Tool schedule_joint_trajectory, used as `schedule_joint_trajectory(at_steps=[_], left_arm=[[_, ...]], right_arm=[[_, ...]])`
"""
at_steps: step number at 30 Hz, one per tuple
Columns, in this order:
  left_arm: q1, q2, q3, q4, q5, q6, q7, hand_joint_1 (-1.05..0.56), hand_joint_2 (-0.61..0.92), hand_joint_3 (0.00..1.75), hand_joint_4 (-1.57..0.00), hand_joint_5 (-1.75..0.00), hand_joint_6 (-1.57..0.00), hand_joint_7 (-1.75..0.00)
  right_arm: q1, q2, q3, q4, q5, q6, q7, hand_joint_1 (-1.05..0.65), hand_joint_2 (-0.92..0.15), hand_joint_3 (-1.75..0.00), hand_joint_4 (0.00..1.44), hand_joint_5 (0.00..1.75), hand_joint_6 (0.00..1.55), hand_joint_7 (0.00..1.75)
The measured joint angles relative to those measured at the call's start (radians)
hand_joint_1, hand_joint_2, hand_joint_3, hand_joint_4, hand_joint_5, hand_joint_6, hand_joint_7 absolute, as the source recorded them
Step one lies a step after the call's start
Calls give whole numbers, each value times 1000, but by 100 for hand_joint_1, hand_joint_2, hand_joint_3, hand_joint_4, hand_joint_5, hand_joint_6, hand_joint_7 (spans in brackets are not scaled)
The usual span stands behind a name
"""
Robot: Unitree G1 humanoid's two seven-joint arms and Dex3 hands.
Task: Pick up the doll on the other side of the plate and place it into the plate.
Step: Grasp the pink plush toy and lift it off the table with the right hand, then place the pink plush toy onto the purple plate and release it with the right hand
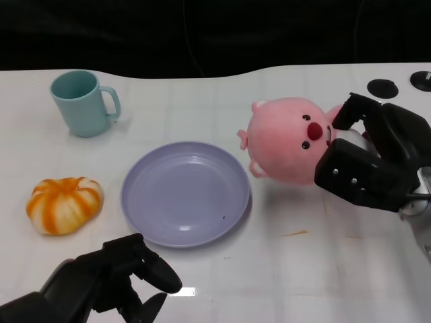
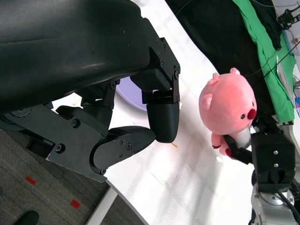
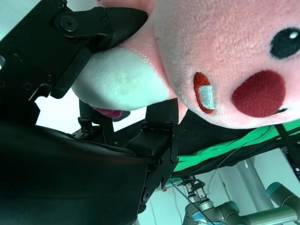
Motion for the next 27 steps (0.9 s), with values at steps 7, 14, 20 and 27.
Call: schedule_joint_trajectory(at_steps=[7,14,20,27], left_arm=[[-5,0,-21,29,3,-21,0,-29,79,69,-59,-164,-61,-131],[-5,-9,-47,32,10,-28,2,-25,81,66,-58,-165,-62,-130],[-8,-21,-70,32,31,-28,7,-26,79,67,-57,-164,-62,-130],[-11,-25,-80,40,38,-33,9,-24,77,72,-57,-164,-63,-129]], right_arm=[[-39,51,4,-27,4,-3,34,-21,-39,-129,97,175,75,175],[-127,97,47,-19,-10,-62,67,-22,-39,-128,101,175,77,175],[-168,171,87,3,-17,-67,107,-21,-29,-141,101,175,81,173],[-216,235,137,62,-44,-67,114,-21,-30,-140,100,175,79,175]])
